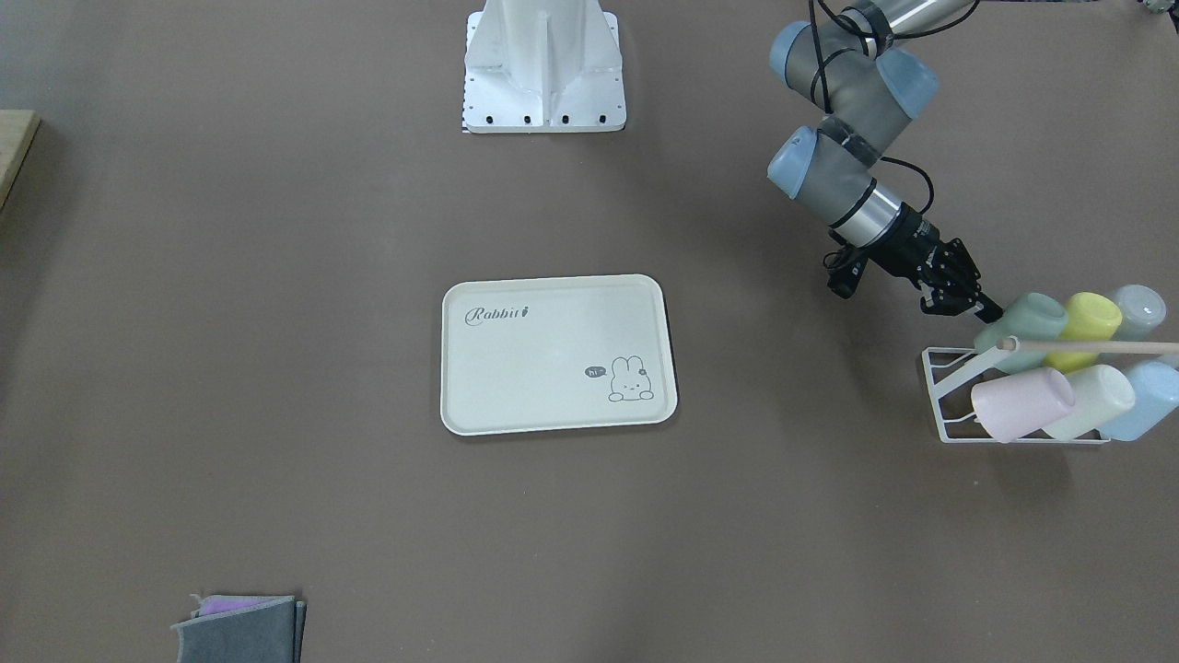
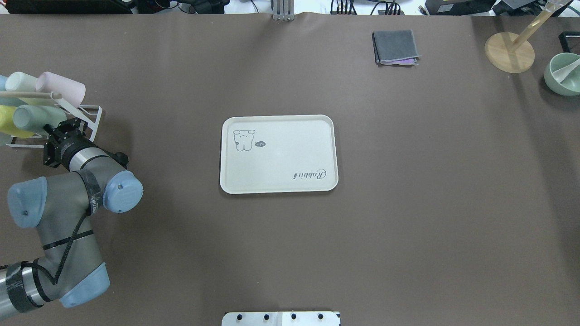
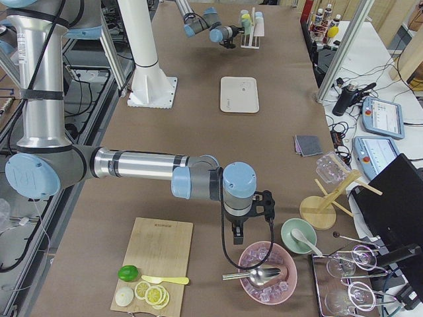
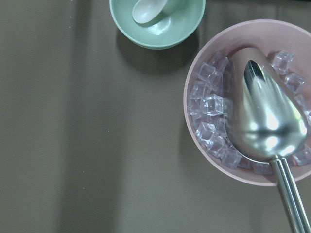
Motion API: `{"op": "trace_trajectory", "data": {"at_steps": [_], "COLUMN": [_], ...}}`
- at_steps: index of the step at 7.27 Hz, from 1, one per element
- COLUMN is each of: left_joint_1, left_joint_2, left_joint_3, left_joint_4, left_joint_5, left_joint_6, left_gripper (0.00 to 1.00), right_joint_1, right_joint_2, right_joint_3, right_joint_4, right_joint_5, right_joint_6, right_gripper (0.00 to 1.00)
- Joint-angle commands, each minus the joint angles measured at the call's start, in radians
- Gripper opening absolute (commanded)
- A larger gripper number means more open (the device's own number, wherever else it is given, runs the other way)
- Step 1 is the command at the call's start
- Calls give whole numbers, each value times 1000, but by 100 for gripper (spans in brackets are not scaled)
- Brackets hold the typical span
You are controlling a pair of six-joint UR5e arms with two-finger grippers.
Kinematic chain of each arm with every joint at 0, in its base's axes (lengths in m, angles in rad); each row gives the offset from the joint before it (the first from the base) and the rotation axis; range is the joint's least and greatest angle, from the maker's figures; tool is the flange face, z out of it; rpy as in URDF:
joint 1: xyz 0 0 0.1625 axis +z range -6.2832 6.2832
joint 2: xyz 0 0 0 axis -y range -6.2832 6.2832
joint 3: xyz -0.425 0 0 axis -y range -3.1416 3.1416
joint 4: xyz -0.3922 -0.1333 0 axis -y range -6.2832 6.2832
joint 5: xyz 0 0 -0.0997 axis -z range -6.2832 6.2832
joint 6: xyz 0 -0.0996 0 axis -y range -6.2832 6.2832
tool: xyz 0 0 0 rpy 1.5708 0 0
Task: Pick up and place green cup on tray
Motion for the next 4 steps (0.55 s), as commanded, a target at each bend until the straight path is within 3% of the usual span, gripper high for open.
{"op": "trace_trajectory", "data": {"at_steps": [1, 2, 4], "left_joint_1": [0, 0, 0], "left_joint_2": [0, 0, -1], "left_joint_3": [-7, -1, 7], "left_joint_4": [1, -2, -39], "left_joint_5": [1, 1, 27], "left_joint_6": [0, -2, 0], "left_gripper": [11, 35, 97], "right_joint_1": [-27, -53, -56], "right_joint_2": [-12, -8, -8], "right_joint_3": [-81, -85, -68], "right_joint_4": [90, 89, 79], "right_joint_5": [-19, -24, 37], "right_joint_6": [9, 8, 6], "right_gripper": [100, 100, 100]}}
